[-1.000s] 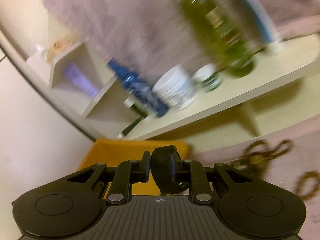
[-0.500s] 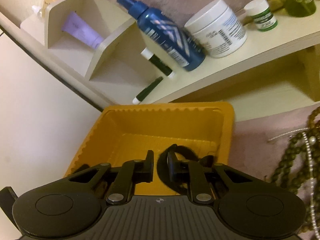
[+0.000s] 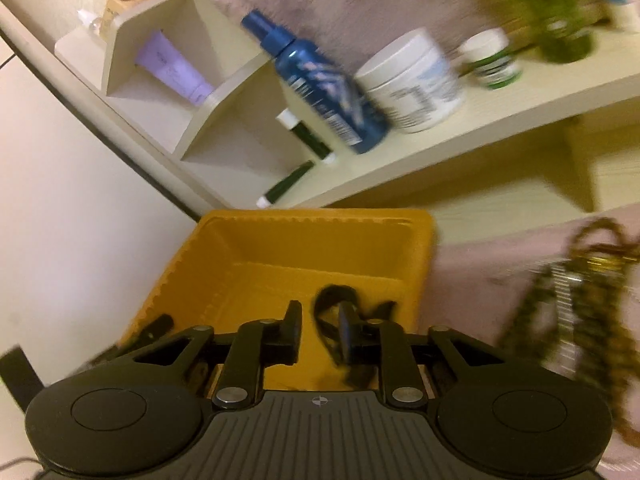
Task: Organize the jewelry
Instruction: 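Carry the black strap piece over the orange tray and open the right tool, then lower the right tool onto the beaded bracelets and close on one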
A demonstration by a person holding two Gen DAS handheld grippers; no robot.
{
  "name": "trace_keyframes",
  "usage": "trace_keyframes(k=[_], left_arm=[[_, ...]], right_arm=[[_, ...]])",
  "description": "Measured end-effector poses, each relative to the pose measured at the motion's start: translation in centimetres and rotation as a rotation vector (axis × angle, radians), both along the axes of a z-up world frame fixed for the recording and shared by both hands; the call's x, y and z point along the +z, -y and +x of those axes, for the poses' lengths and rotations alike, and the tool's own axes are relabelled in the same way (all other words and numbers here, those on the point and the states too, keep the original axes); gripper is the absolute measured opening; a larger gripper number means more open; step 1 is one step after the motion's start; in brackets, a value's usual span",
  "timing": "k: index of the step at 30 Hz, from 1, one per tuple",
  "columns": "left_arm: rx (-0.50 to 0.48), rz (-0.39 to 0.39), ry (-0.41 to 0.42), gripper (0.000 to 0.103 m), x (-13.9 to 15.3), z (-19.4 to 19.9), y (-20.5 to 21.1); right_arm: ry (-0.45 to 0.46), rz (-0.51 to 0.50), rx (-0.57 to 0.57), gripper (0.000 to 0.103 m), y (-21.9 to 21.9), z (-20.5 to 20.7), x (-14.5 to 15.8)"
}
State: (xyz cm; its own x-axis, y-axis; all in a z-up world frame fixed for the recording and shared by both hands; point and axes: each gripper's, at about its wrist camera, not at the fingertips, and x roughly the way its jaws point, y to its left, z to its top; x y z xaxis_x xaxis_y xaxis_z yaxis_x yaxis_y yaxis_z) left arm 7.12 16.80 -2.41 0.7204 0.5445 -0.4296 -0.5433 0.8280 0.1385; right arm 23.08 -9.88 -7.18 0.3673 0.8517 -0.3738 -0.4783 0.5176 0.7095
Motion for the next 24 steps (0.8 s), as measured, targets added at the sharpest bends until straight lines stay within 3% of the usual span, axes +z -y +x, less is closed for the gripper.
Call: trace_keyframes(k=[2,14,17,24], left_arm=[[0.0,-0.002,0.0,0.015,0.0,0.0,0.0],[0.008,0.001,-0.007,0.016,-0.1,0.2,0.0],[0.007,0.002,-0.008,0.016,0.0,0.3,0.0],[0.006,0.001,-0.009,0.016,-0.1,0.3,0.0]], right_arm=[[0.004,-0.019,-0.03,0.036,1.8,-0.9,-0.2],[0.008,-0.156,-0.215,0.041,10.9,-5.4,-1.5],[0.007,-0.191,-0.251,0.041,12.2,-5.4,-1.9],[0.115,-0.347,-0.278,0.041,13.5,-2.9,-1.7]])
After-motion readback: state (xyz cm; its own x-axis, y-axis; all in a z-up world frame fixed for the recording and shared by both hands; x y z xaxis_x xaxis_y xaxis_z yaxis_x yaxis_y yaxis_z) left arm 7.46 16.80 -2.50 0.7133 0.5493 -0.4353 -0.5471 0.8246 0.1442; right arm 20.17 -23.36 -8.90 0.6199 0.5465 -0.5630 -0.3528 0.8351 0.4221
